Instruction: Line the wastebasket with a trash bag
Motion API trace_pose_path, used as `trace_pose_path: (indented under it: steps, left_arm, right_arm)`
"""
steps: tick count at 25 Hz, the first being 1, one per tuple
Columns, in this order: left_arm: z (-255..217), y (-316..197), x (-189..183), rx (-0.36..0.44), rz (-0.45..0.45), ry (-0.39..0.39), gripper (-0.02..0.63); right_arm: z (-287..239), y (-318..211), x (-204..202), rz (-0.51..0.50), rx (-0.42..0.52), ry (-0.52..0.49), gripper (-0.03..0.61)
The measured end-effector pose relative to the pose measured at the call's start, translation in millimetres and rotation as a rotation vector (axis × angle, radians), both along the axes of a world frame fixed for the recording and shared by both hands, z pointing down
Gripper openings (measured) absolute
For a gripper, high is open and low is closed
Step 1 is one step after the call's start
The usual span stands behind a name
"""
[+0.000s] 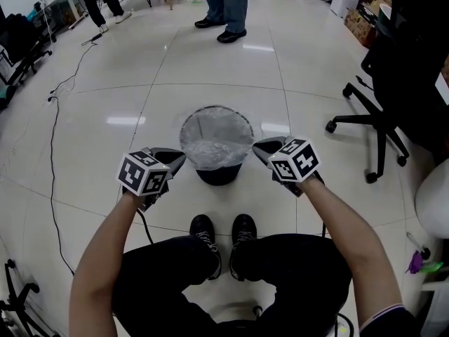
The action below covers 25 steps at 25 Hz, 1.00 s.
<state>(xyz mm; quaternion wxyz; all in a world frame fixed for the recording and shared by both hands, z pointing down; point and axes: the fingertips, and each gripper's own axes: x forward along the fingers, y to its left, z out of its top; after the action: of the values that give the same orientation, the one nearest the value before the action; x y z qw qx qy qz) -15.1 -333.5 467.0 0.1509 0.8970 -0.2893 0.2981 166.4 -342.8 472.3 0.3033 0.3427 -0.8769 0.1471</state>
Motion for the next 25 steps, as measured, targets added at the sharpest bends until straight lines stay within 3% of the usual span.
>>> trace_pose_path:
  steps: [12,21,25]
  left_arm:
    - [31,23,-6,-0.1,0.068,-0.097,0.012]
    - [26,13,-8,-0.058,0.032,-0.089,0.012]
    - [23,17,-9,-0.056,0.027,-0.069,0.049]
  right_arm:
    - [25,20,6,-0.048,-0.078,0.068,0.002]
    - [21,12,9,-0.021,-0.055,0.039,0.002]
    - [15,12,11,0.006,-0.04,0.019,0.008]
